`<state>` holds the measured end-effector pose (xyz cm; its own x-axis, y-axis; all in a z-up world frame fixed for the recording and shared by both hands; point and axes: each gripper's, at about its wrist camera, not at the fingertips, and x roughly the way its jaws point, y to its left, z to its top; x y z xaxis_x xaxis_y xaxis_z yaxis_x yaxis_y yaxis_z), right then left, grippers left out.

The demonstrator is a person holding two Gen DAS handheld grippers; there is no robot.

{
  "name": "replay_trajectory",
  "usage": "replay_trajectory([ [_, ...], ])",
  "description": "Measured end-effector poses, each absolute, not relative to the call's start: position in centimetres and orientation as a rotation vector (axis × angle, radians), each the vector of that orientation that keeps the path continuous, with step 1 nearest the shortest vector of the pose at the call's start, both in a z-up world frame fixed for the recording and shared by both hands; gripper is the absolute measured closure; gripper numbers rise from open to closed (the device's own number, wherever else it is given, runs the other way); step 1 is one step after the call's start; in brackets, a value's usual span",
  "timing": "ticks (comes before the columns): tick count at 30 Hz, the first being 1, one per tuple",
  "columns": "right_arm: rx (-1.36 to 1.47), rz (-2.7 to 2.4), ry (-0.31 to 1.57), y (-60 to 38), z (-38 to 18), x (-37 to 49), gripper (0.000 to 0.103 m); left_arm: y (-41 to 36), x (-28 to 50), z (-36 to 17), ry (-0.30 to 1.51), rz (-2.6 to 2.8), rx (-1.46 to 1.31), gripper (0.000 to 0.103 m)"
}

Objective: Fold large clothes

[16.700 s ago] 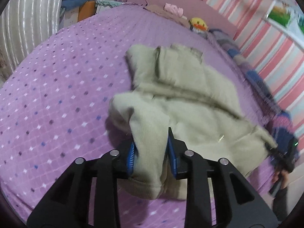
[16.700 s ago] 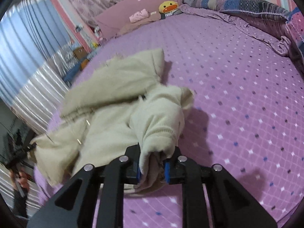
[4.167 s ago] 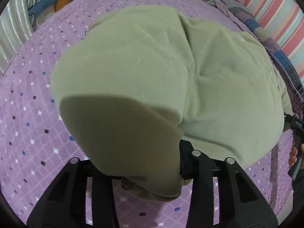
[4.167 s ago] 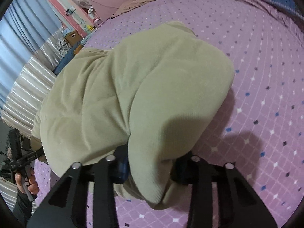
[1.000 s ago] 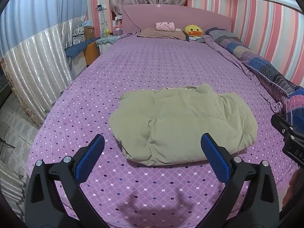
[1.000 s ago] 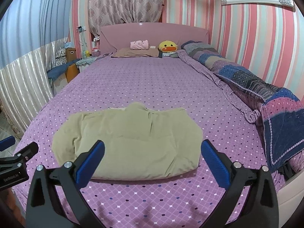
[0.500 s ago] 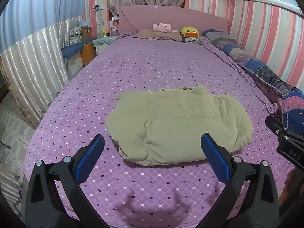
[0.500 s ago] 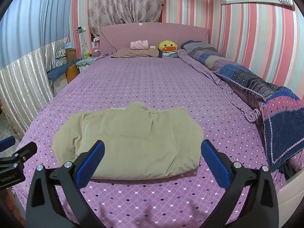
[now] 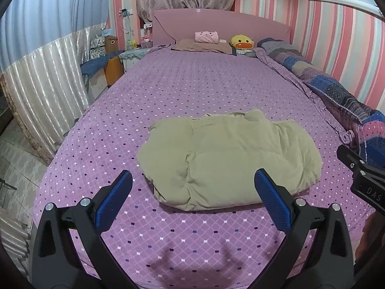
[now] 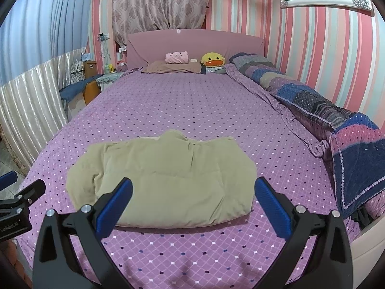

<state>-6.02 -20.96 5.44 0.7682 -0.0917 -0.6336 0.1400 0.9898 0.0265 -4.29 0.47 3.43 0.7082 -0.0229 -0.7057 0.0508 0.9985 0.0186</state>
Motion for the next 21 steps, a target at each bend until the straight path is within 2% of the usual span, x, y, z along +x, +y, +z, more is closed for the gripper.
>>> replay_trajectory([
  [21,0.063,-0.135,0.687,-21.22,5.16,-5.61,0.002,-0.37,-4.27,2.71,0.795,-0.023,0.069,0.003],
])
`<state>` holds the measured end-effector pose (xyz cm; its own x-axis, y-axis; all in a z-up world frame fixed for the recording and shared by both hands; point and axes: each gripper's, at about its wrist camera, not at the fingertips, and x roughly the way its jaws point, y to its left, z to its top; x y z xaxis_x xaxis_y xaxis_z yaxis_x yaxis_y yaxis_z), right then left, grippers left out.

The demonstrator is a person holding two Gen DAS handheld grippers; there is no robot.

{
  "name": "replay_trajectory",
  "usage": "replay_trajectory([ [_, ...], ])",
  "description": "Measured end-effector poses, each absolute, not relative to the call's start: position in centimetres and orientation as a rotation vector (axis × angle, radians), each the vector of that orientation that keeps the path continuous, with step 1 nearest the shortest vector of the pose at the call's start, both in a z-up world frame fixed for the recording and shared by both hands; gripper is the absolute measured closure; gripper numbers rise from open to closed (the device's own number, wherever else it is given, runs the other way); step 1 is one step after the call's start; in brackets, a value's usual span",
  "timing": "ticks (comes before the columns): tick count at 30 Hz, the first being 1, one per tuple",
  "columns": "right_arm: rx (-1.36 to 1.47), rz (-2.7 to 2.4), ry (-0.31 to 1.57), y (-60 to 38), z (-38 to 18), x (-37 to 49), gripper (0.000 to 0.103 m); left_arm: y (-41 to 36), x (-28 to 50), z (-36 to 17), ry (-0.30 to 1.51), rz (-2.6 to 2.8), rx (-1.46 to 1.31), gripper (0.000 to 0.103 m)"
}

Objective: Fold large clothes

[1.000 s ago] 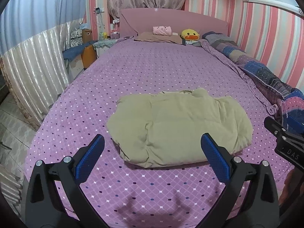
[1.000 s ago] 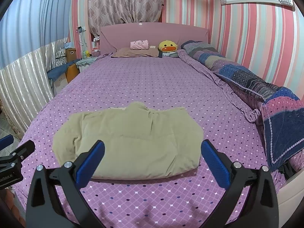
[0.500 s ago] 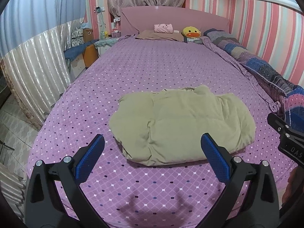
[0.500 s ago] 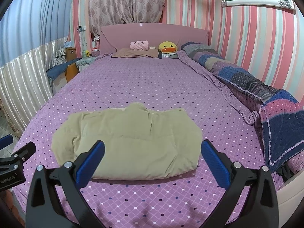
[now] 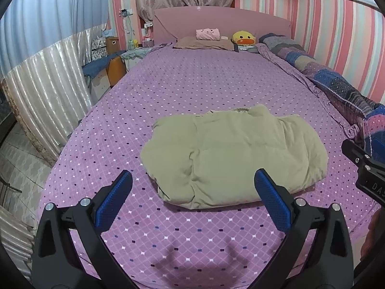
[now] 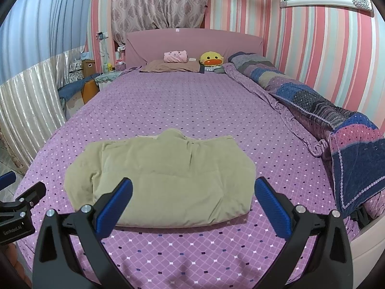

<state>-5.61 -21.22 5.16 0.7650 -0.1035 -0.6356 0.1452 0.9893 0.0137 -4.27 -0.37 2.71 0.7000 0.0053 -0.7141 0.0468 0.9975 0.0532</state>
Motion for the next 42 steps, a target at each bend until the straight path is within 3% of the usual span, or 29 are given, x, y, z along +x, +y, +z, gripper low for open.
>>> replay_trajectory([
  [42,0.062,-0.157,0.68,-21.84,5.09,-6.01,0.002,-0.39,-4.67,2.92,0.801,-0.012,0.066,0.003],
])
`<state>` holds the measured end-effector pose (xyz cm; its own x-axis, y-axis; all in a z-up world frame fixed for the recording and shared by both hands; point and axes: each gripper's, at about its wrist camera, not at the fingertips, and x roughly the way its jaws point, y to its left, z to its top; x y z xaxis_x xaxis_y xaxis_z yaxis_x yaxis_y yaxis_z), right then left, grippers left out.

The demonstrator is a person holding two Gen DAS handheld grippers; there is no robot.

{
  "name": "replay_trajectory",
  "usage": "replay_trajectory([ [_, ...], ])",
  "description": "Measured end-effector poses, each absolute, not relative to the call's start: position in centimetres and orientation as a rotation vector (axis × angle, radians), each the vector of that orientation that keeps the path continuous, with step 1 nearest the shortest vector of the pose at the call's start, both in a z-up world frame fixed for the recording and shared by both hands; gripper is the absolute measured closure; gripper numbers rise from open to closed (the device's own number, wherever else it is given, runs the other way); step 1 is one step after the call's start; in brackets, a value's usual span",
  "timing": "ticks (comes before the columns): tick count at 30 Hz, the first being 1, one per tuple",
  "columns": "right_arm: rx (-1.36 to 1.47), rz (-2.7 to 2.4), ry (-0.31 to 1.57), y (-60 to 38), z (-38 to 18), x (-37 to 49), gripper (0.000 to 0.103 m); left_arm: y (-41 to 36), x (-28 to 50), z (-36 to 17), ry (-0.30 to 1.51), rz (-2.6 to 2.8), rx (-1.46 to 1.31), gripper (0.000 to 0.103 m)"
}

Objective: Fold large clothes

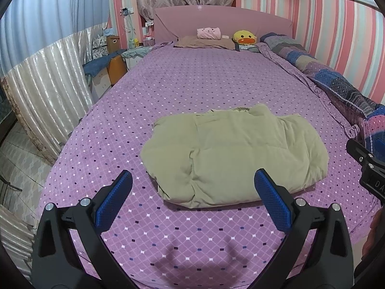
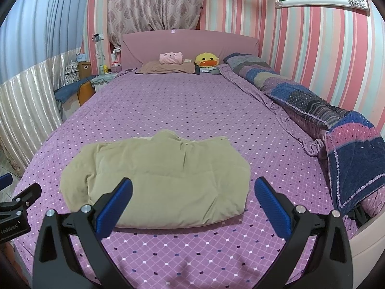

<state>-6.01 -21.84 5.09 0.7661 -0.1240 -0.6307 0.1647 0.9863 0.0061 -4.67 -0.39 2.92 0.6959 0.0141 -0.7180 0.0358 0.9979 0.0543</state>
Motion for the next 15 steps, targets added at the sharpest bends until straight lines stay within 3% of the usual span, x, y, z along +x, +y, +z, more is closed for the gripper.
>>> replay_trajectory([
  [15,0.063,-0.161,0.679,-21.73,5.21,-6.18,0.002,-0.38,-4.69,3.26,0.79,-0.017,0.078,0.003],
])
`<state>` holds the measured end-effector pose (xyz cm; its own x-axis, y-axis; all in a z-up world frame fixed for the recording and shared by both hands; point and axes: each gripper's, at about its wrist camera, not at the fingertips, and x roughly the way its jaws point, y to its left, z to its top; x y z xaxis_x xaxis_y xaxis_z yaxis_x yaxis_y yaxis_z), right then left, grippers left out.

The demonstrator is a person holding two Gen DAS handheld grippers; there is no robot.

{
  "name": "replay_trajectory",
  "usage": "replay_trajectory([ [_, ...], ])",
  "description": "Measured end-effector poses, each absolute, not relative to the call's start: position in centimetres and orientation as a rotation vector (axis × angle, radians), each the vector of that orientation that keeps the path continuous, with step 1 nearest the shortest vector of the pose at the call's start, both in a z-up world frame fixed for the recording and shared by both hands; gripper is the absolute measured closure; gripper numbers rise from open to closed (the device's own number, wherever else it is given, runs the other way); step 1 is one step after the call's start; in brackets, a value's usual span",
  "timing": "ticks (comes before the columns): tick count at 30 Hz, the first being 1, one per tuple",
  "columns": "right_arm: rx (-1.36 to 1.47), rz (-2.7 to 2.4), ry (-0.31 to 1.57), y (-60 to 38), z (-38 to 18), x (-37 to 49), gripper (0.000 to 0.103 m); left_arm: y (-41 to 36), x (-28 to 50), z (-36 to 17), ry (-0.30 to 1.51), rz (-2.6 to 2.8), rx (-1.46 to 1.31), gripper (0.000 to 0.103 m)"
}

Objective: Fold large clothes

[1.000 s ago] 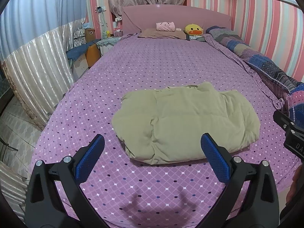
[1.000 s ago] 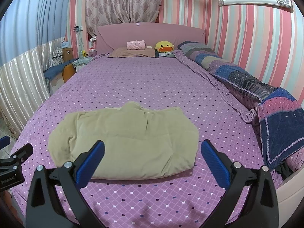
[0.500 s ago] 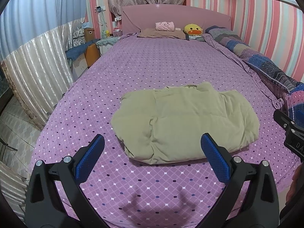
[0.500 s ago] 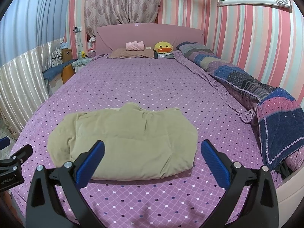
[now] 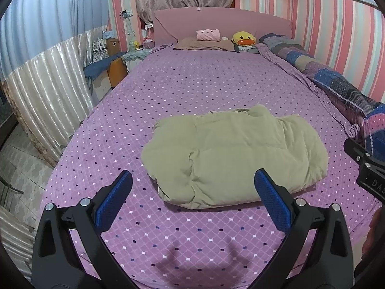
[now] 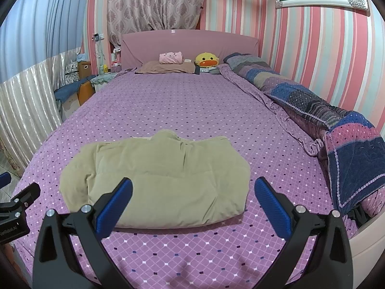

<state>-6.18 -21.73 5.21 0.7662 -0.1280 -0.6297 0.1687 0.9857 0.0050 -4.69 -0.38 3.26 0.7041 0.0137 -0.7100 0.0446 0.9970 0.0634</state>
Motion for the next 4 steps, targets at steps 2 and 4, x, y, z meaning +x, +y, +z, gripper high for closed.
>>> replay_trajectory([
  [2,0.061,-0.162,0.678,-21.75,5.21,-6.17,0.002,-0.32,-4.64,3.26,0.791,-0.013,0.081,0.003],
  [4,0.062,-0.162,0.678,-21.74,5.28,-6.17,0.002,-0.36,-4.61,3.22,0.795,-0.014,0.082,0.003],
])
